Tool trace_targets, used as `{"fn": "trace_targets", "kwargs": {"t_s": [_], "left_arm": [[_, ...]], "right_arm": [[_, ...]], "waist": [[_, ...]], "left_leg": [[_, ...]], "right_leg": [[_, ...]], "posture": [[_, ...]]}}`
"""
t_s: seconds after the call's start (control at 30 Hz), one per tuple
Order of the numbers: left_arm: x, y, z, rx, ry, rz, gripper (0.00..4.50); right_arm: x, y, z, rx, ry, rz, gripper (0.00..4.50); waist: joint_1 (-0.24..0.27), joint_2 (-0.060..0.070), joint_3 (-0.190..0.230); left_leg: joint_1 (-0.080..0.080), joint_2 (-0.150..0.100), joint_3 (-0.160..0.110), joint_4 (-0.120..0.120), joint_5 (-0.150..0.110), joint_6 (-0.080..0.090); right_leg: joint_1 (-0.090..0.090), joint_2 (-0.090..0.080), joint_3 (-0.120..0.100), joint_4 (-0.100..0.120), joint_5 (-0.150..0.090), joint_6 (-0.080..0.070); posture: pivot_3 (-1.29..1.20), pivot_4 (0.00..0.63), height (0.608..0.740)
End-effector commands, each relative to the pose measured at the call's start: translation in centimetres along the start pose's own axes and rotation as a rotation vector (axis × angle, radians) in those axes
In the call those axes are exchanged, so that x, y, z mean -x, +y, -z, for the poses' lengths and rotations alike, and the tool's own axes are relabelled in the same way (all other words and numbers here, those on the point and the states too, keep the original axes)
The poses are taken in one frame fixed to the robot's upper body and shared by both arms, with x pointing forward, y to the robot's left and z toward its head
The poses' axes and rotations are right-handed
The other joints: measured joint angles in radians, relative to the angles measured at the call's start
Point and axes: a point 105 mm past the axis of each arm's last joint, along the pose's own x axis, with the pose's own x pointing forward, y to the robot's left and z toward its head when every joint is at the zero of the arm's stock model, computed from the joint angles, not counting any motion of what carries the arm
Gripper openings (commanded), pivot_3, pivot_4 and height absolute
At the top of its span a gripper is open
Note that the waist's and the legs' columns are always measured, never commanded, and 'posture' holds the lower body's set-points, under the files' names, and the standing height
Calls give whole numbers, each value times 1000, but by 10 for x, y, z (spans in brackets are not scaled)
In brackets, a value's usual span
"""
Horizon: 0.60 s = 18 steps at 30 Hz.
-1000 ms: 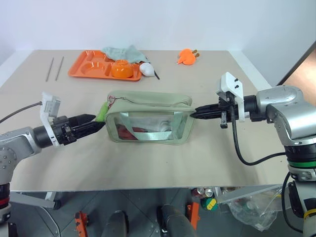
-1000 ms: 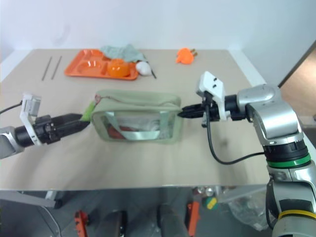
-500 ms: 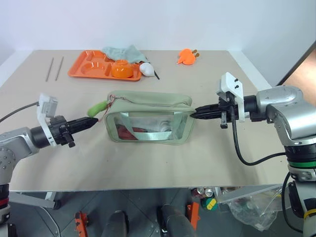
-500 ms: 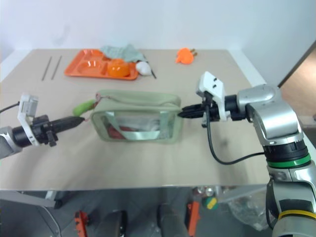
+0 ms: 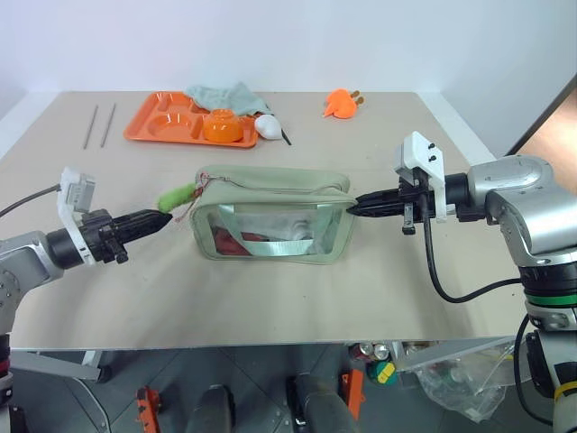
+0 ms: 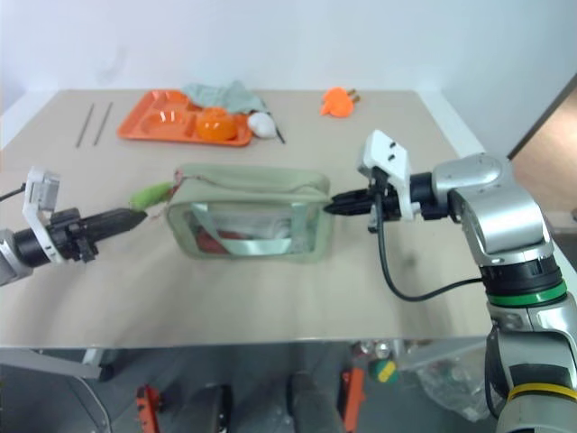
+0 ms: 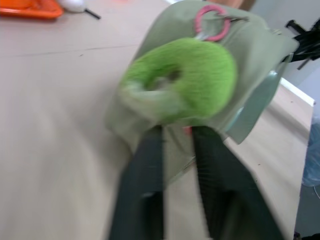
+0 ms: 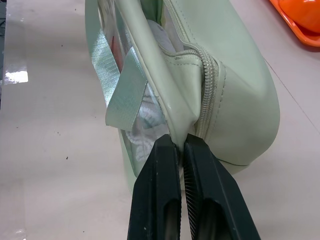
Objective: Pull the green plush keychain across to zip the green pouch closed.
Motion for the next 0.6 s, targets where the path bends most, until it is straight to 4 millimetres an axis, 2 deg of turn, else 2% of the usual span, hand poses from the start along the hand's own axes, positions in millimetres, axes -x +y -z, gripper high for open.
{"fn": "trace_targets", "kwargs": {"t_s": [0.03,0.1,0.27,0.43,0.6], "left_arm": [[5,3,-2,-38,18,-25,2476],[7,2,-2,-43,16,-19,3115],[7,-9,-3,-98,17,38,3115],[-4,-21,-4,-144,37,94,3115],[-13,-28,-18,-184,15,124,3115]], "right_arm": [[1,1,-10,44,-14,-4,0],[1,1,-10,45,-14,-4,0],[1,0,-12,50,-16,-5,0],[0,-1,-13,52,-15,-3,0],[1,0,-14,54,-16,0,0]], "waist": [[0,0,0],[0,0,0],[0,0,0],[0,0,0],[0,0,0]], "left_leg": [[0,0,0,0,0,0],[0,0,0,0,0,0],[0,0,0,0,0,0],[0,0,0,0,0,0],[0,0,0,0,0,0]], "right_leg": [[0,0,0,0,0,0],[0,0,0,0,0,0],[0,0,0,0,-1,-1],[0,0,0,0,-1,-1],[0,0,0,0,-1,-1]], "posture": [[0,150,740],[0,150,740],[0,150,740],[0,150,740],[0,150,740]]}}
